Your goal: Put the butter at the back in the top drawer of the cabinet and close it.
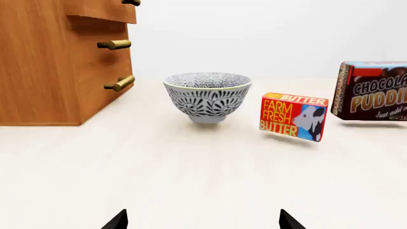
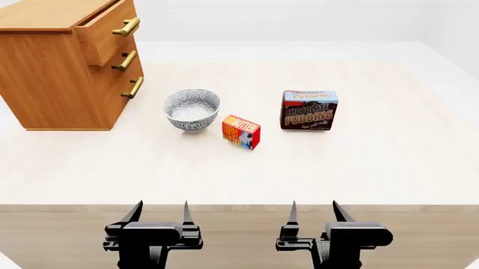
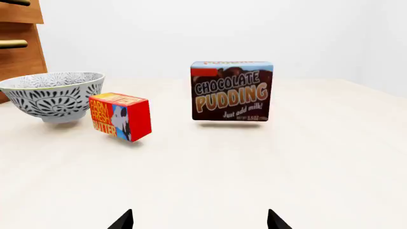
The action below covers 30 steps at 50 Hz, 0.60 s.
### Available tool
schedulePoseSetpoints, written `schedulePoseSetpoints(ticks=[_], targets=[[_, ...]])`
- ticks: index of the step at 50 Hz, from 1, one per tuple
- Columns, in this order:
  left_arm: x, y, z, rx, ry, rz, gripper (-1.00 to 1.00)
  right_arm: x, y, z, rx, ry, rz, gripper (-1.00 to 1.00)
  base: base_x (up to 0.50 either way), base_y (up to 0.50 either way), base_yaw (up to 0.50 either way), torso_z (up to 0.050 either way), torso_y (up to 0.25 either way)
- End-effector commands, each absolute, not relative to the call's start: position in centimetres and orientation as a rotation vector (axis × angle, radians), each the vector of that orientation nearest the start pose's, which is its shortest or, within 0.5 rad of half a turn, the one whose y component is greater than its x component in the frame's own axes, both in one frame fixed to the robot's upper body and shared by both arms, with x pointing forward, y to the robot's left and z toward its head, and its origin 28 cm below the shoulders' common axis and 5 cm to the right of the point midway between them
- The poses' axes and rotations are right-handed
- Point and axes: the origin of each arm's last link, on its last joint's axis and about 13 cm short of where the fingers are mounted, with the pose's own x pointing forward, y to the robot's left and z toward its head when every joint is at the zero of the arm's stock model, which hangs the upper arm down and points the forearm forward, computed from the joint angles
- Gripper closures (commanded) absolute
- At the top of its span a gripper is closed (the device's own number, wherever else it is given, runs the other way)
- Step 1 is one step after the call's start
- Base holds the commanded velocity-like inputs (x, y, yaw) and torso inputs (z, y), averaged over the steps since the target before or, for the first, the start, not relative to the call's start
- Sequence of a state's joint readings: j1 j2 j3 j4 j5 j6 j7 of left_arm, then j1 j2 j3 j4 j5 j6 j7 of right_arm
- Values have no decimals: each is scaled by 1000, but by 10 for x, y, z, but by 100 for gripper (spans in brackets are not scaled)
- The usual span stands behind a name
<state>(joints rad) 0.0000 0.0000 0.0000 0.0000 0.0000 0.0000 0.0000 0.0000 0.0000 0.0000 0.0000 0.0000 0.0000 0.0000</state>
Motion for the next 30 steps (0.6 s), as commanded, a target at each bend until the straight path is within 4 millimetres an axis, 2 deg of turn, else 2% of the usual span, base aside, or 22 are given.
schedulePoseSetpoints(ticks=[1,18,30], targets=[[211,205,13,0,1,0,-100,211,-96,13,0,0,1,-100,0,0,0,0,0],[211,205,13,-1,3,-2,-100,210,-96,12,-4,-5,7,-100,0,0,0,0,0],[212,206,12,-3,2,-9,-100,209,-96,12,-9,-2,6,-100,0,469,0,0,0]])
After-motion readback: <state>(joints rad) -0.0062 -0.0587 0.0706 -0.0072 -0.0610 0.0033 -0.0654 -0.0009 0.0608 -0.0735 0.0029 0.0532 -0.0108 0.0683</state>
